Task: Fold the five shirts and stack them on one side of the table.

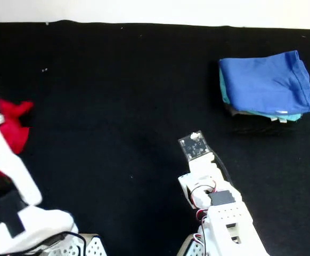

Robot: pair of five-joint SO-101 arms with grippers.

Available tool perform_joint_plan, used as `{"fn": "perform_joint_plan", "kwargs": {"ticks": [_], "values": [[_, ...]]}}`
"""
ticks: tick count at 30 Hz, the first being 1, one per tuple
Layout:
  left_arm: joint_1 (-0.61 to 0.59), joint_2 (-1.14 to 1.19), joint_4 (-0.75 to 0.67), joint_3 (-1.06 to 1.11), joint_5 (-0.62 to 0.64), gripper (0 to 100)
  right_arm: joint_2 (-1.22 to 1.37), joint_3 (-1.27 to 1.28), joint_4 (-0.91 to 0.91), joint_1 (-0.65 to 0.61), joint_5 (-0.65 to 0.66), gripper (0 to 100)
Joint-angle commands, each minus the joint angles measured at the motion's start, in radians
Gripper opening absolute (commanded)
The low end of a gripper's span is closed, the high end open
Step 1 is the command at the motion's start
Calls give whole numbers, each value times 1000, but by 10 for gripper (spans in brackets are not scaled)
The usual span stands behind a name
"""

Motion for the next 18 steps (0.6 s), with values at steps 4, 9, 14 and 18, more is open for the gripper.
{"fn": "perform_joint_plan", "kwargs": {"ticks": [4,9,14,18], "values": [[363,-189,15,-108,91,8,-7,2,-19,2,12,59],[565,-240,14,-226,167,8,-7,2,-19,2,12,59],[691,-239,21,-219,230,8,-7,2,-19,2,9,59],[696,-239,-18,-15,226,9,-7,2,-19,2,9,59]]}}
